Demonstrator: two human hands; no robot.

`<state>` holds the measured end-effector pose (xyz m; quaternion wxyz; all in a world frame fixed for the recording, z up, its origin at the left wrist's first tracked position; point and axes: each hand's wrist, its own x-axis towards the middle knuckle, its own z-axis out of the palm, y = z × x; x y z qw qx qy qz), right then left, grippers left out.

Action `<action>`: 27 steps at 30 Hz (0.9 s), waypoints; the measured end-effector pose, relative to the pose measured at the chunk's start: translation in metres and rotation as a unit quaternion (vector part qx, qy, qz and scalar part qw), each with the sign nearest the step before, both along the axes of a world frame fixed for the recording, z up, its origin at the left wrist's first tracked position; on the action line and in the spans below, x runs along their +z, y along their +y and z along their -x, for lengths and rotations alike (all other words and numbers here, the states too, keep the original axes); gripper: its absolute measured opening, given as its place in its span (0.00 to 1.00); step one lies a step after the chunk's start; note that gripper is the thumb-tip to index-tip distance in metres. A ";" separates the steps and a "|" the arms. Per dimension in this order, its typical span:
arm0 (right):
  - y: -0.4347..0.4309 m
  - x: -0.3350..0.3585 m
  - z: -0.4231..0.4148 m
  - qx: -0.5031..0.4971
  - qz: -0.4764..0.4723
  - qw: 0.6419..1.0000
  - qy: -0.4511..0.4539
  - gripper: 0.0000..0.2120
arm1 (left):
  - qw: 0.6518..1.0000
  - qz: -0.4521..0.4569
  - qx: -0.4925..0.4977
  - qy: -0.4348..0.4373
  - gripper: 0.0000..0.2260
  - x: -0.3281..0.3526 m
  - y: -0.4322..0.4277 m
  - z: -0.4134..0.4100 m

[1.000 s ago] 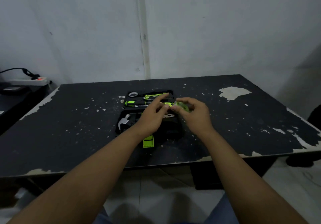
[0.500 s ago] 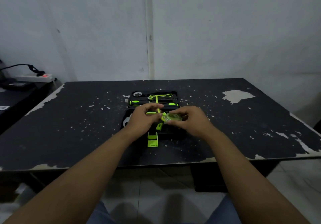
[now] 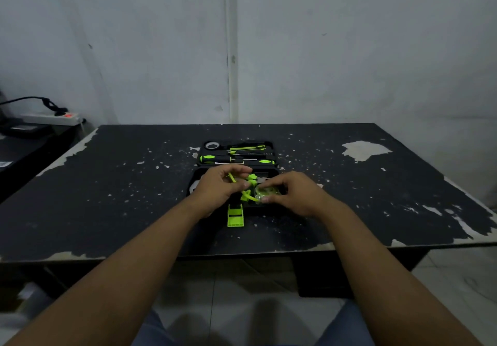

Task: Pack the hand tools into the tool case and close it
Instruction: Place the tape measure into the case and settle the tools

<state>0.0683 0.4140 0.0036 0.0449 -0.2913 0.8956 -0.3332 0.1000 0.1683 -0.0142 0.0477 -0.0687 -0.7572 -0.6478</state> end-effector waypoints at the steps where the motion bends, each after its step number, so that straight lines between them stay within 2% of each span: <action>1: -0.001 0.000 0.000 -0.001 -0.004 1.000 0.001 0.19 | 1.000 0.001 -0.001 -0.001 0.15 -0.001 0.000 0.000; 8: -0.002 0.000 0.000 0.001 -0.009 1.000 0.010 0.18 | 1.000 0.029 0.008 0.007 0.12 -0.001 0.001 0.000; 17: -0.005 -0.004 0.001 -0.014 0.032 0.999 0.022 0.08 | 0.996 0.085 0.005 0.020 0.10 -0.001 0.001 -0.002; 27: -0.008 -0.009 -0.009 -0.043 0.062 0.997 0.013 0.16 | 0.994 0.110 0.013 0.018 0.08 0.002 0.002 -0.004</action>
